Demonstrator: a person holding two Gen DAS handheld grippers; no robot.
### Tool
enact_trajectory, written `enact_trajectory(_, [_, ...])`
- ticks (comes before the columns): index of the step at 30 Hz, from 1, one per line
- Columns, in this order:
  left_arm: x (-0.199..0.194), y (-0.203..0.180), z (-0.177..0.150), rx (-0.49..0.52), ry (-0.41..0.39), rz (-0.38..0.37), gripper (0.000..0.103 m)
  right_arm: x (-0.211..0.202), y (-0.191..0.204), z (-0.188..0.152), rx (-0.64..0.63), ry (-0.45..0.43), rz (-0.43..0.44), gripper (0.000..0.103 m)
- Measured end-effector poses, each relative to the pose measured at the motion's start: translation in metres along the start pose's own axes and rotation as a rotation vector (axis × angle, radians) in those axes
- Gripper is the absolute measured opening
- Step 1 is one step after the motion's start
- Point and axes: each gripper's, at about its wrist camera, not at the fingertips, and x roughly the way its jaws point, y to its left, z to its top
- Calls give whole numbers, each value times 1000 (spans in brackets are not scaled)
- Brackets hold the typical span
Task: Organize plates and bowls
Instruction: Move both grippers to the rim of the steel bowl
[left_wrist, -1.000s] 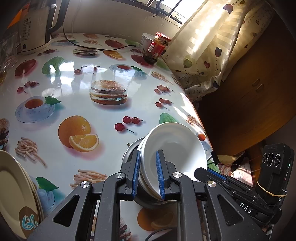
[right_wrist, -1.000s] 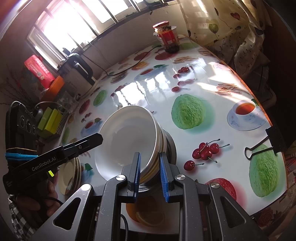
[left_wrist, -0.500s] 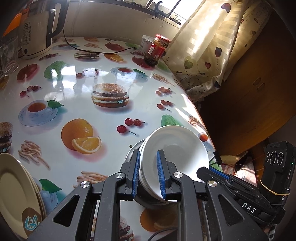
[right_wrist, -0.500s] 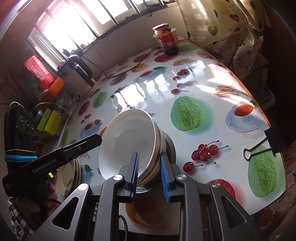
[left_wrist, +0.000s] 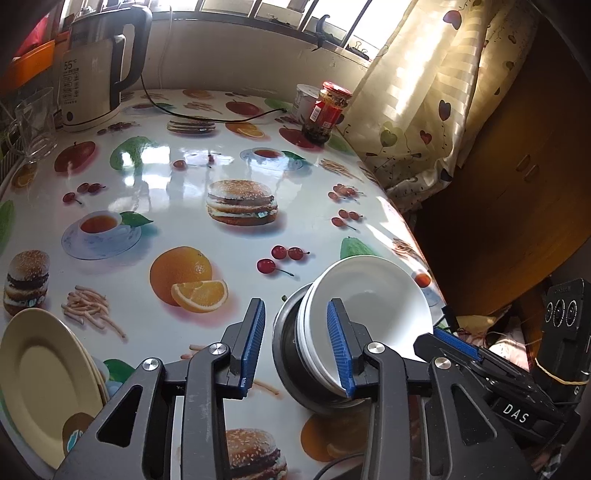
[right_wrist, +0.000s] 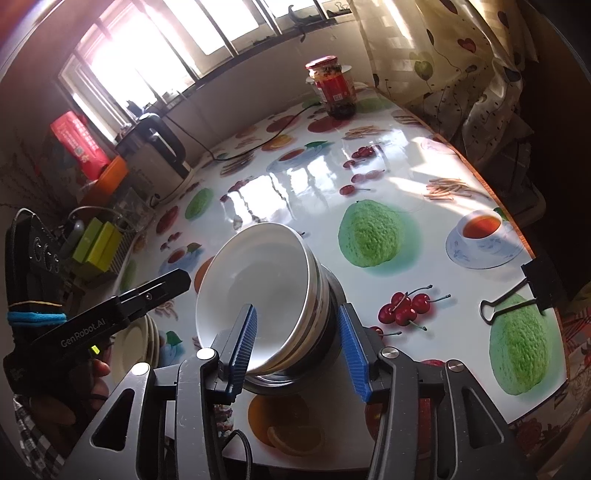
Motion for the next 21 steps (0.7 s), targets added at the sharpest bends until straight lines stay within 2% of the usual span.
enact_trajectory(9, [-11,5,-5,14,-39,49,36,-13,-3,-2,2,-49,-14,48])
enact_trajectory(16, [-18,10,-15,61,-56,53,37,-22,-11,-9,-19,-86,-51,51])
enact_trajectory(21, [-16,26,-24,22,-47,45,36,-24,-32,-17,19,-98,-72,51])
